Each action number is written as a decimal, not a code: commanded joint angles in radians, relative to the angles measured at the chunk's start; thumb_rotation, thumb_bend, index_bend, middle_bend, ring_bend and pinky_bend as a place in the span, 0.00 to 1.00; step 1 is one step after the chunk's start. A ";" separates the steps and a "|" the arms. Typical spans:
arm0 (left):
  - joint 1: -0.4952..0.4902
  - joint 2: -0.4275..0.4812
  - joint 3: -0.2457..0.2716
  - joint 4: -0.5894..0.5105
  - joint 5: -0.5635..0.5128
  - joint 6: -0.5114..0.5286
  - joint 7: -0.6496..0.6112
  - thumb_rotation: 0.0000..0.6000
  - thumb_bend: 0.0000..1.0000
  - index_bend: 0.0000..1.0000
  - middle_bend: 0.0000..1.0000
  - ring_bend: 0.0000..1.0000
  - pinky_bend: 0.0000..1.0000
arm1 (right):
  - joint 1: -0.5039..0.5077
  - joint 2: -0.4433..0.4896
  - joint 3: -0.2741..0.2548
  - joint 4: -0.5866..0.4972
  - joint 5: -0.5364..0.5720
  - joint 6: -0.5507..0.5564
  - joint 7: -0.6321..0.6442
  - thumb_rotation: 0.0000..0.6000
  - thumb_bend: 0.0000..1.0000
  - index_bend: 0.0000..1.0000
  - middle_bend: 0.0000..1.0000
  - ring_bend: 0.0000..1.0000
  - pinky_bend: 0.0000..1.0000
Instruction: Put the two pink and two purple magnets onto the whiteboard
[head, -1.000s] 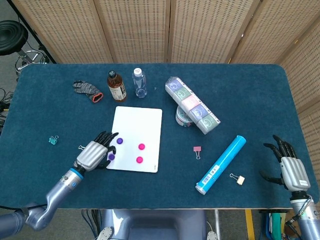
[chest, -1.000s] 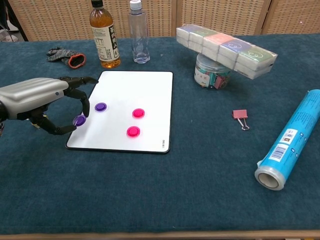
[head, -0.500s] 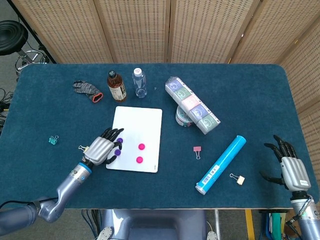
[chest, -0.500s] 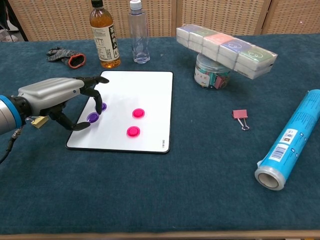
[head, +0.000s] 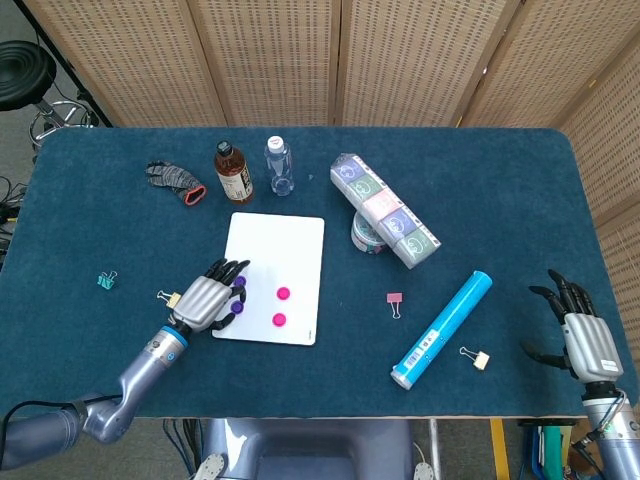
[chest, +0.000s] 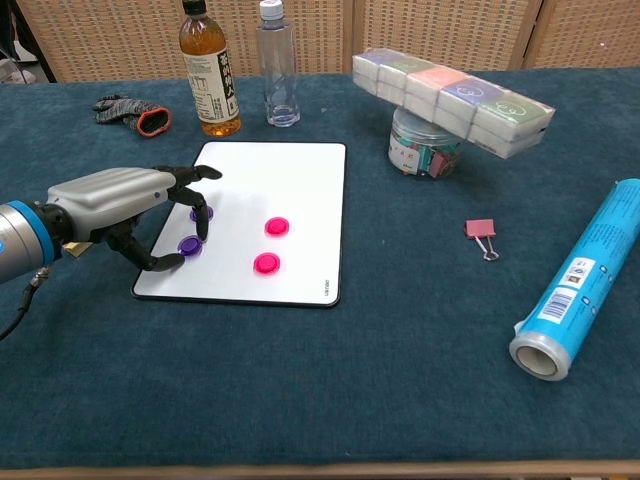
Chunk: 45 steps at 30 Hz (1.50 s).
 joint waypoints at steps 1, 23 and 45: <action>0.000 0.002 0.003 -0.005 0.000 0.002 0.004 1.00 0.34 0.57 0.00 0.00 0.00 | 0.000 0.000 0.000 0.000 0.000 0.000 0.000 1.00 0.23 0.19 0.00 0.00 0.00; -0.001 0.036 0.009 -0.047 -0.045 -0.027 0.026 1.00 0.34 0.31 0.00 0.00 0.00 | -0.001 0.002 0.001 -0.003 0.000 0.002 0.002 1.00 0.23 0.19 0.00 0.00 0.00; 0.065 0.225 0.009 -0.244 0.050 0.161 -0.026 1.00 0.27 0.14 0.00 0.00 0.00 | -0.002 0.003 -0.001 -0.010 -0.007 0.007 -0.002 1.00 0.22 0.19 0.00 0.00 0.00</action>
